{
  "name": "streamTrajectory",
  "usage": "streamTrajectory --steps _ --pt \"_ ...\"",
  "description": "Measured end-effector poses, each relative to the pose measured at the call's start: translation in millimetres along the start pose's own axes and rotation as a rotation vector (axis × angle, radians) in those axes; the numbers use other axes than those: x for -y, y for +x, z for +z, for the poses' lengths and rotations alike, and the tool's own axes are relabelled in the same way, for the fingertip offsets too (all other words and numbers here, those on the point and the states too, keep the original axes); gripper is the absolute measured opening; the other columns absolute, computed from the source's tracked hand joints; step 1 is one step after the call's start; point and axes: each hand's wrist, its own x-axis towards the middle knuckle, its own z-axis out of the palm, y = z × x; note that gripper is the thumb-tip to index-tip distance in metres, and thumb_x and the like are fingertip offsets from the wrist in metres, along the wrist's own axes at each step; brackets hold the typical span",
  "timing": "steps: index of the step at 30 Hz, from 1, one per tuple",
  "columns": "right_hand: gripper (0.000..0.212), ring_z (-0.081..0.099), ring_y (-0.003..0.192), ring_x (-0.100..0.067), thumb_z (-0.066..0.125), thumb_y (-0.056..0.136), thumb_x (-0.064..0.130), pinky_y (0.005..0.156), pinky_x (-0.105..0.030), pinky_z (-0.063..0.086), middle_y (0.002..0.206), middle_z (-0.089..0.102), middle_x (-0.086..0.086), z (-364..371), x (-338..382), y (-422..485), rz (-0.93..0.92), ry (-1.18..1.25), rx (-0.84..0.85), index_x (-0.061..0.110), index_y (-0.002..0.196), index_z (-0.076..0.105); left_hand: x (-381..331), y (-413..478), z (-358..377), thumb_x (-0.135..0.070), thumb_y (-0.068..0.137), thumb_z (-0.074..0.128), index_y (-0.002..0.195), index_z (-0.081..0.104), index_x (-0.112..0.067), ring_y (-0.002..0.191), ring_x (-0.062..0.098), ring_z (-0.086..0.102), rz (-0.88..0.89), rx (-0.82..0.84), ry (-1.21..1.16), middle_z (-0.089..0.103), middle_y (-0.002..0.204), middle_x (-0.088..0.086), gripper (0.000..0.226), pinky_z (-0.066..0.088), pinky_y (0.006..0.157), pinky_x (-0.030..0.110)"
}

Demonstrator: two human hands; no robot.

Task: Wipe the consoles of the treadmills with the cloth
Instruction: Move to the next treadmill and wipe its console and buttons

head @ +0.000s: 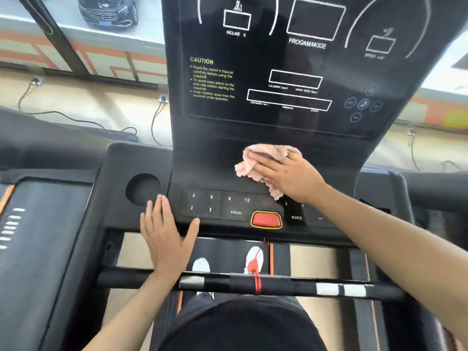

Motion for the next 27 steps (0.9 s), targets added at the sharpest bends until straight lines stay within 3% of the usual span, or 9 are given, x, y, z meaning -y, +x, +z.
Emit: streamTrajectory --steps 6,9,11,14,16,21,27 --pt "0.073 0.008 0.158 -0.026 0.046 0.102 0.035 0.108 -0.059 0.032 0.172 -0.011 0.000 13.7 -16.3 -65.4 0.214 0.001 0.122 0.020 0.163 0.009 -10.2 0.2 3.2 -0.076 0.074 0.055 0.156 0.034 -0.004 0.153 0.040 0.027 -0.052 0.015 -0.025 0.041 0.159 0.018 0.111 0.011 0.124 0.060" --pt "0.064 0.000 0.159 -0.029 0.022 0.105 0.039 0.112 -0.068 0.026 0.172 -0.004 -0.005 24.9 -14.0 -92.6 0.281 0.023 0.170 0.023 0.162 -0.002 -9.8 -0.3 5.7 -0.082 0.068 0.058 0.157 0.032 -0.005 0.154 0.037 0.026 -0.047 0.004 -0.013 0.040 0.160 0.017 0.120 0.008 0.124 0.058" --pt "0.061 -0.003 0.159 -0.030 0.011 0.104 0.037 0.115 -0.067 0.022 0.172 0.006 -0.007 28.6 -12.7 -108.2 0.322 0.074 0.202 0.025 0.162 0.001 -9.7 -1.0 7.9 -0.082 0.068 0.058 0.157 0.032 -0.005 0.153 0.037 0.027 -0.047 -0.016 -0.003 0.041 0.159 0.017 0.121 0.009 0.124 0.058" --pt "0.056 0.007 0.158 -0.031 0.021 0.106 0.035 0.118 -0.063 0.026 0.169 0.021 -0.011 32.9 -12.1 -126.8 0.410 0.201 0.174 0.020 0.160 0.022 -10.3 -1.5 9.3 -0.081 0.070 0.058 0.157 0.031 -0.003 0.153 0.038 0.026 -0.040 -0.021 0.004 0.040 0.159 0.019 0.120 0.010 0.124 0.061" --pt "0.056 0.011 0.158 -0.031 0.026 0.106 0.041 0.120 -0.061 0.026 0.170 0.019 -0.008 32.8 -8.0 -137.9 0.541 0.342 0.105 0.023 0.159 0.029 -9.6 -1.7 10.5 -0.081 0.071 0.057 0.157 0.030 -0.003 0.153 0.039 0.026 -0.032 -0.021 0.013 0.039 0.159 0.020 0.119 0.010 0.124 0.061" --pt "0.064 0.005 0.158 -0.030 0.028 0.102 0.055 0.127 -0.053 0.013 0.171 0.012 -0.003 41.3 19.8 -164.7 0.762 0.530 0.044 0.028 0.159 0.030 -7.4 -2.4 14.9 -0.083 0.074 0.055 0.157 0.030 -0.001 0.152 0.041 0.028 -0.009 -0.047 0.040 0.038 0.160 0.022 0.119 0.011 0.123 0.061" --pt "0.066 0.019 0.152 -0.034 0.043 0.099 0.060 0.112 -0.058 0.031 0.171 0.012 0.003 30.6 68.0 -156.8 1.127 0.613 0.153 0.038 0.158 0.025 -6.3 -2.5 16.9 -0.083 0.075 0.053 0.157 0.031 -0.001 0.151 0.042 0.029 -0.008 -0.060 0.048 0.038 0.160 0.021 0.117 0.012 0.123 0.061"
